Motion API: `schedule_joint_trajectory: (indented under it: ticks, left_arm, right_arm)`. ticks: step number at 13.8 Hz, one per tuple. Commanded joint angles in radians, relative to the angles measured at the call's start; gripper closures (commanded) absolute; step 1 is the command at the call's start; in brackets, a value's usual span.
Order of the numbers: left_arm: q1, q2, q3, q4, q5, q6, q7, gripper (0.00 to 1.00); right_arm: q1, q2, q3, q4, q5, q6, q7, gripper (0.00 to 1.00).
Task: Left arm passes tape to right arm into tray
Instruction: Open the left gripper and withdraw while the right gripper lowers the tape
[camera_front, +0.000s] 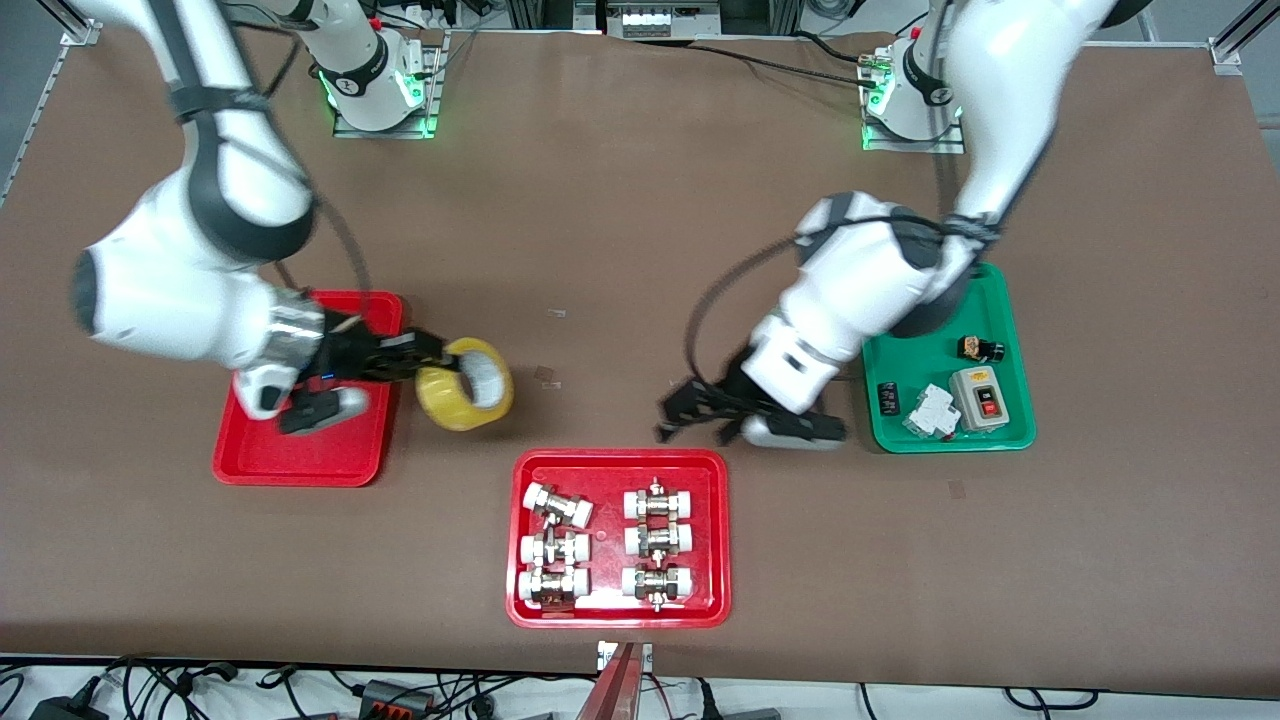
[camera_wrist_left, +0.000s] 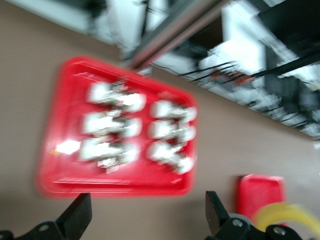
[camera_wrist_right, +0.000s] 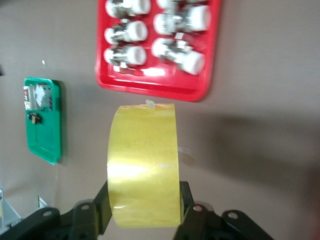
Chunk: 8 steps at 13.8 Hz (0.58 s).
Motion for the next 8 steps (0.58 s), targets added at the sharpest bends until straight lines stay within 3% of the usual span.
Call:
schedule_joint_trajectory:
  ticks: [1,4,6,8]
  left_arm:
    - [0.122,-0.098,-0.012,-0.009,0.011,-0.299,0.061,0.0]
    - [0.259,-0.13,-0.013,0.102,0.011,-0.637,0.135,0.0]
    - [0.269,-0.127,-0.001,0.211,0.014,-0.823,0.172,0.0]
    - [0.273,-0.133,-0.004,0.231,0.128,-0.969,0.174,0.0]
  right_arm:
    - [-0.151,0.058,0.013,0.018,0.011,-0.146,-0.197,1.0]
    - [-0.289,0.147,0.012,0.017,0.011,-0.225,-0.419,1.0]
    - [-0.354,0.195,0.012,0.017,0.004,-0.246,-0.541,1.0]
    - [-0.403,0.252,0.012,0.014,-0.002,-0.248,-0.642,1.0]
